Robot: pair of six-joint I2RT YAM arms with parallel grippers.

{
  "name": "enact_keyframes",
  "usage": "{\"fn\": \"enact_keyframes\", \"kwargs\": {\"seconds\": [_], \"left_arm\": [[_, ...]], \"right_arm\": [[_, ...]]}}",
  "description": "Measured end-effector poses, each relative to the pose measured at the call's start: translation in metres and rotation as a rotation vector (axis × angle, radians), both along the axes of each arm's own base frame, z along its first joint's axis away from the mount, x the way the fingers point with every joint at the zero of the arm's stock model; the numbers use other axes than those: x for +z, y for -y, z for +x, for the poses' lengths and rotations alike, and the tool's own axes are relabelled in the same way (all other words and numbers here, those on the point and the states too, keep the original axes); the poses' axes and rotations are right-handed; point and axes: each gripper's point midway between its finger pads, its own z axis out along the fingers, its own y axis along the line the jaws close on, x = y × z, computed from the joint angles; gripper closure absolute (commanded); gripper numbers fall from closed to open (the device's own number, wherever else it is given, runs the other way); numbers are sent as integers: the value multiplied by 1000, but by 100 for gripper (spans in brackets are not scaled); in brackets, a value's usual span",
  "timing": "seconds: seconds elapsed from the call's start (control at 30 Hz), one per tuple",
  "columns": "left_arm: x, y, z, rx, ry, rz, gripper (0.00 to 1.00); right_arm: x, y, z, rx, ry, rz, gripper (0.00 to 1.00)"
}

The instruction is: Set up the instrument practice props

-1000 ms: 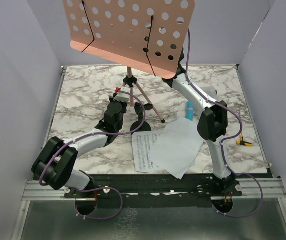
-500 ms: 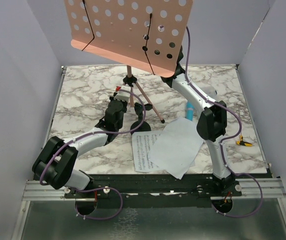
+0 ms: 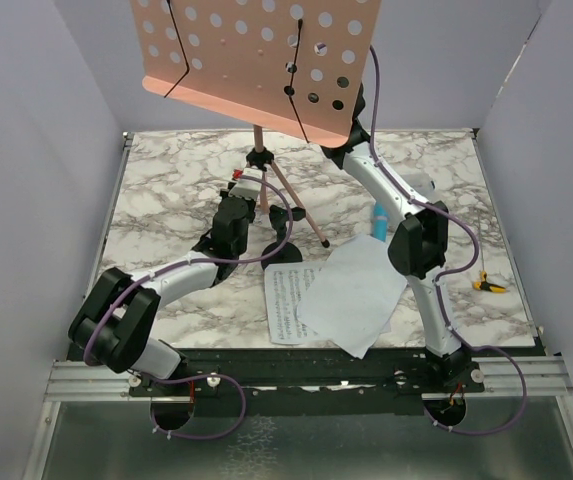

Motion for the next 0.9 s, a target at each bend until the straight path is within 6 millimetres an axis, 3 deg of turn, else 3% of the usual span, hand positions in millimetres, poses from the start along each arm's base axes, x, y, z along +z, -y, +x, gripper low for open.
{"fn": "enact_keyframes", "kwargs": {"seconds": [0.2,0.4,0.67,0.9], "left_arm": [[-1,0,3,8,-14,11,100],[-1,1,3,3,-14,9,100],[4,6,0,-35,-13,1,100],[7,8,0,-46,-9,8,100]], "right_arm": [[0,1,3,-12,-13,5,96],[-4,2,5,-36,-34,48,72],[-6,6,-3,-34,-47,87,57],[-13,16,-8,-35,-66,84,27]]}}
